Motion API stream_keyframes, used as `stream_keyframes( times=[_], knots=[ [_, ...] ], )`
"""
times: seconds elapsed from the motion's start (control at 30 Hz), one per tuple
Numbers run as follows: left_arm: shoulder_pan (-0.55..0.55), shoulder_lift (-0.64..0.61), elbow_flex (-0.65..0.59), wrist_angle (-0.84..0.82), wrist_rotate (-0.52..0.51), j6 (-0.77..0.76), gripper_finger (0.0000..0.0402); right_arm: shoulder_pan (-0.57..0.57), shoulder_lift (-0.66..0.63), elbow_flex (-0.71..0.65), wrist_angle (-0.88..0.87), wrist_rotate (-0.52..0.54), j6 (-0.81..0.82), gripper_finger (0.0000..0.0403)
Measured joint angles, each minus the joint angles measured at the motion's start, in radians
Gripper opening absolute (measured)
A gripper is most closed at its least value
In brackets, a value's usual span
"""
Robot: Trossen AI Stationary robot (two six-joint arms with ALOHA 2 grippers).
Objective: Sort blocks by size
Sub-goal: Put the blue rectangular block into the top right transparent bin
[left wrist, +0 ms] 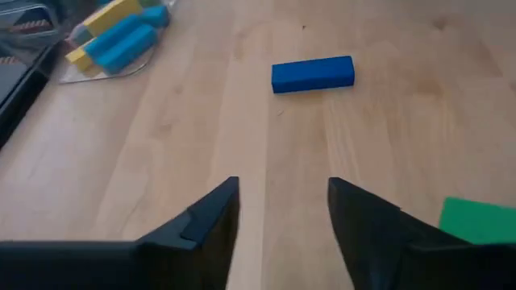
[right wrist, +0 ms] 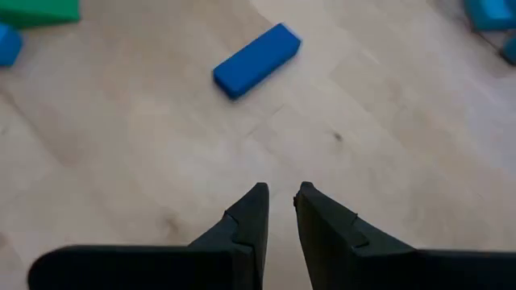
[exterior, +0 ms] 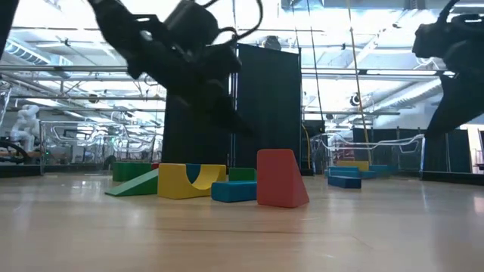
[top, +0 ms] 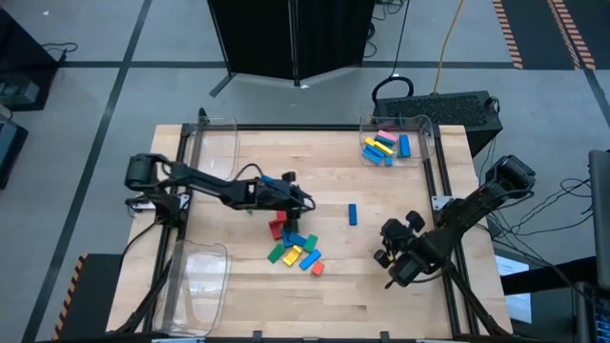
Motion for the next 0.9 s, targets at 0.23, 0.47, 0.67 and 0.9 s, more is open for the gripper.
stream_keyframes(
  times=[0.23, 0.47, 0.67, 0.9],
  knots=[
    [0.003, 0.114, 0.135, -0.013, 0.000, 0.028, 0.0287, -0.016, 0.009, -0.085, 0.113, 0.039, 0.011, 0.0057],
    [0.004, 0.138, 0.167, -0.024, 0.000, 0.032, 0.0308, -0.112, 0.011, -0.229, 0.349, 0.093, -0.115, 0.0025],
    [0.004, 0.137, 0.167, -0.026, 0.000, 0.058, 0.0309, -0.200, 0.011, -0.283, 0.639, 0.100, -0.373, 0.0003],
    [0.004, 0.137, 0.167, -0.038, 0.000, 0.058, 0.0309, -0.286, 0.013, -0.285, 0.702, 0.083, -0.467, 0.0001]
  ],
)
